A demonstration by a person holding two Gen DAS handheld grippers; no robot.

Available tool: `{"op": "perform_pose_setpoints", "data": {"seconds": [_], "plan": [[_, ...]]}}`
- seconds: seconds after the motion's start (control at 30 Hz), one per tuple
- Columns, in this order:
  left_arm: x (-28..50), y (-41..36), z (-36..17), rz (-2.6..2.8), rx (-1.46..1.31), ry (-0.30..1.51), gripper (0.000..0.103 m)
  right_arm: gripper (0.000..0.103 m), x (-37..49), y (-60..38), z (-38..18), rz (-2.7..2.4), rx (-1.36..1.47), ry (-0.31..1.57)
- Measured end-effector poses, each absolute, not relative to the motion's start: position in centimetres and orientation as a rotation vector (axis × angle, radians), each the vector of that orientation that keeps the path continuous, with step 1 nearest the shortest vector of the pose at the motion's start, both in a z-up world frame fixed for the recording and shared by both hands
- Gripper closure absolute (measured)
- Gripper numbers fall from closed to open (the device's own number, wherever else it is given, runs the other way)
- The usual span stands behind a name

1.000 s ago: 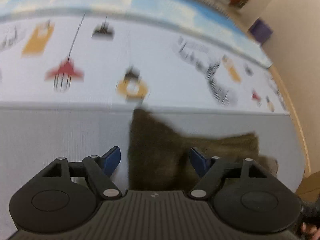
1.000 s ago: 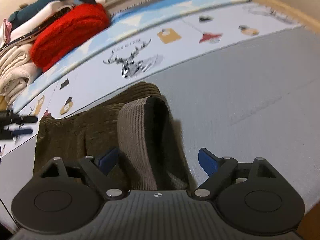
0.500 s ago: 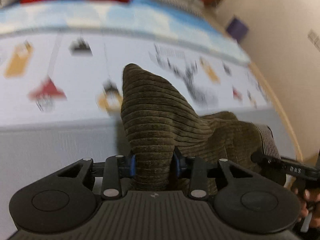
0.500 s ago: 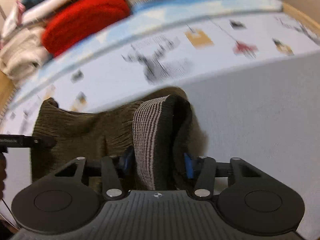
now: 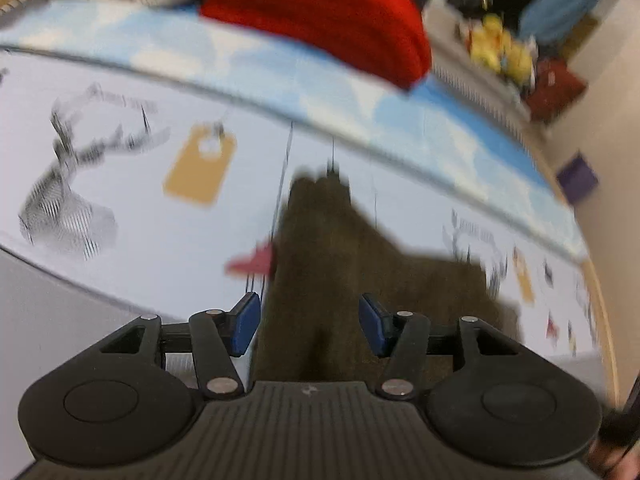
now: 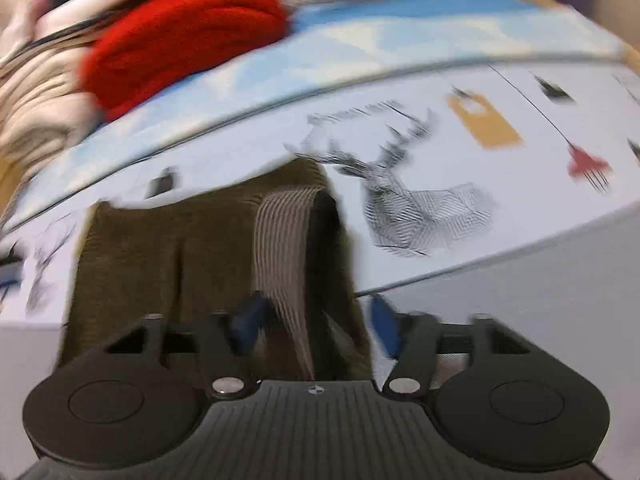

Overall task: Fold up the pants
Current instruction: 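Lower the folded bundle onto the bed and open both tools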

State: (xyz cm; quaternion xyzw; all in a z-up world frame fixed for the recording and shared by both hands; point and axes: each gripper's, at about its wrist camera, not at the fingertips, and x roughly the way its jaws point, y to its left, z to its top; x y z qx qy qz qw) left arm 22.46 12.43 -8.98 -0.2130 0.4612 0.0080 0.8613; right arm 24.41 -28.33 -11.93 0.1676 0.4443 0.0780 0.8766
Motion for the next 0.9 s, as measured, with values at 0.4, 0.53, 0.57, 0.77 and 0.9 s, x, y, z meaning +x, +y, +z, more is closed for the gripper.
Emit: {"op": "perform_pose_setpoints", "data": {"seconds": [0.4,0.53,0.57,0.77,0.9], "plan": [[22.6,10.7,-15.9,-0.065,-0.372,1.284,0.053,0.063,24.3,-28.0,-13.4,0.227,0.355,1.037],[22.0,8.9,-15.2,-0.059,-0.239,1.253,0.047,0.07,24.3,-27.5,-13.0,0.214,0.295,1.013],[21.9,8.4,-14.9,-0.05,-0.206,1.244,0.046,0.069,24.5,-27.6,-13.3,0.208,0.3,1.029],[20.9,5.4,-11.4,0.012,0.002,1.14,0.043,0.044,23.6,-26.2,-11.0,0.145,0.133,0.988],[19.4,4.1,-8.6,0.017,0.012,1.058,0.033,0.04,21.5,-25.1,-8.2,0.126,0.027,0.89]]}}
